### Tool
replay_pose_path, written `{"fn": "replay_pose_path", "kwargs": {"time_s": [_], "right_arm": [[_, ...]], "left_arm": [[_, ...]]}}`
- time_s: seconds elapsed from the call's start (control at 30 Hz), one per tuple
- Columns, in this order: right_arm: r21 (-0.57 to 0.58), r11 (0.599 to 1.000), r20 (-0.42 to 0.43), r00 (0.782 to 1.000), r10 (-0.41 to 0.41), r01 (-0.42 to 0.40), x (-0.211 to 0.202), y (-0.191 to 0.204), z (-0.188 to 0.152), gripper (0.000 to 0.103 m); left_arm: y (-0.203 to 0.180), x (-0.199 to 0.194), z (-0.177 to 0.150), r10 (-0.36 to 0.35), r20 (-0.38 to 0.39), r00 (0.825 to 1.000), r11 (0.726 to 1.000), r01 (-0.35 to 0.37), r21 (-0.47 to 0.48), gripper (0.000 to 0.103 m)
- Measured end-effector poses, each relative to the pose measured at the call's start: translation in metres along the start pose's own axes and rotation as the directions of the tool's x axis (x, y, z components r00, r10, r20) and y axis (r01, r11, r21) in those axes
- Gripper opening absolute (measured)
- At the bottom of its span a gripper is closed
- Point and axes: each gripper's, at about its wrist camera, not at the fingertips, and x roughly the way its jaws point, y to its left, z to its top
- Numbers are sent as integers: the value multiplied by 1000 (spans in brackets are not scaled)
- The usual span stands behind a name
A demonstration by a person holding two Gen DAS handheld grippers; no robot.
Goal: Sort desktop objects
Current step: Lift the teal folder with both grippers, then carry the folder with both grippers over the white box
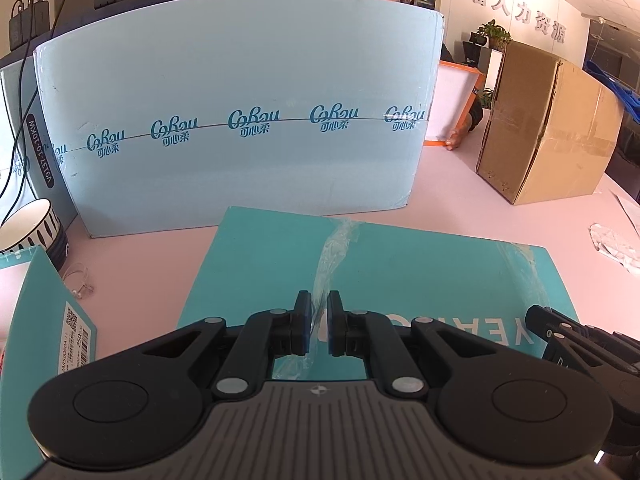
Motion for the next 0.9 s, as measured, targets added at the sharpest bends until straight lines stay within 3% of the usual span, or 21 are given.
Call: {"fn": "replay_pose_path", "kwargs": {"time_s": [0.9], "right_arm": [[-7,1000,57,998,25,-24,-30,13,5,8]], "left_arm": [[15,-48,12,2,66,998,999,1,-45,6]]}}
